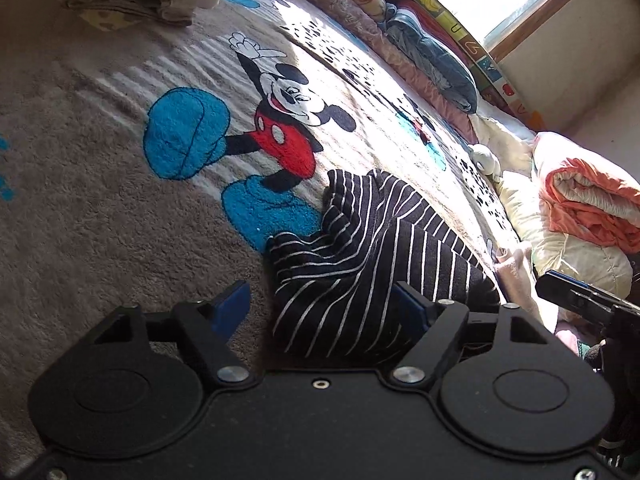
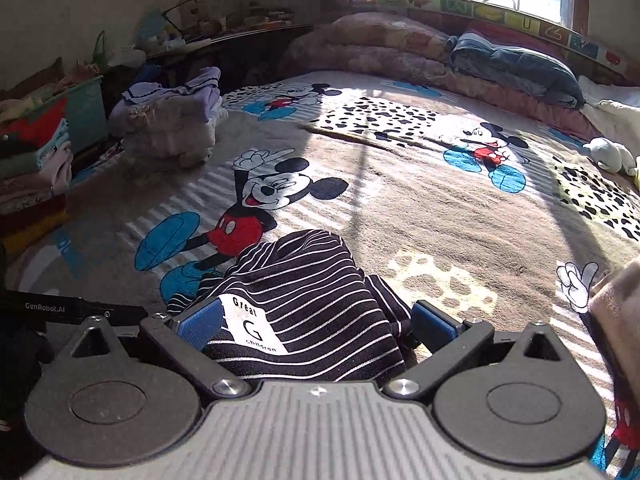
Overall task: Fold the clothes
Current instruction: 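Close both tools on the striped fabric, then lift the trousers with both tools and shake them out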
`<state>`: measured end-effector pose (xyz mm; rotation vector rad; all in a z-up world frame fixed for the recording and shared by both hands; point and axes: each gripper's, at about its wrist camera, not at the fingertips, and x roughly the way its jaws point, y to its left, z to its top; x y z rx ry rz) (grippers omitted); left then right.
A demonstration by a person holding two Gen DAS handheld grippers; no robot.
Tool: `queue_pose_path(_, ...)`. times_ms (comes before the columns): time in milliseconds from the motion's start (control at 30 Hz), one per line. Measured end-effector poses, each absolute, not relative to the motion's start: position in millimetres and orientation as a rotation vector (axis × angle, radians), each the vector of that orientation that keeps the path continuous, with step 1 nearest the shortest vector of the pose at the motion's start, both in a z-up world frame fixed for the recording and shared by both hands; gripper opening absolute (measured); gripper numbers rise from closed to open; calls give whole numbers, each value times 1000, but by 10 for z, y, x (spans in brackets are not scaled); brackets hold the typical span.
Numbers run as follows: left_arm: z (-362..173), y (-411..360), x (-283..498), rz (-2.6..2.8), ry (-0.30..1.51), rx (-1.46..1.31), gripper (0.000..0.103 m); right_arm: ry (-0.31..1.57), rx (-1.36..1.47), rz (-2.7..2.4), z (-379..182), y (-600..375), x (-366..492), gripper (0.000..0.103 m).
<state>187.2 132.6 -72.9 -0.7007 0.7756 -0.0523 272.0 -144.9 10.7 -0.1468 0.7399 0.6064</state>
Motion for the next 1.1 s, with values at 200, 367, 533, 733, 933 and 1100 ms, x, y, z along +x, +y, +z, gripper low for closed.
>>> queue_pose_path(200, -929, 1419, 2016, -59, 768, -768, 55, 804, -211, 628, -17, -1138, 3294, 80)
queue_pose_path(367, -1136, 1458, 2022, -73, 784, -813, 48, 863, -251, 649, -187, -904, 3647, 79)
queue_pose_path(533, -1151, 1435, 2025, -106, 777, -808, 47, 920, -288, 677, -364, -666, 3938, 77)
queue_pose_path(733, -1212, 1410, 2052, -125, 785, -814, 39, 1017, -256, 661, -614, -533, 4213, 53)
queue_pose_path(933, -1260, 1423, 2058, -144, 770, -829, 25, 1035, -201, 701, -668, -579, 4154, 21)
queue_pose_path(1100, -1118, 1386, 2012, -175, 723, -819, 20, 942, -70, 724, -341, -881, 3951, 20)
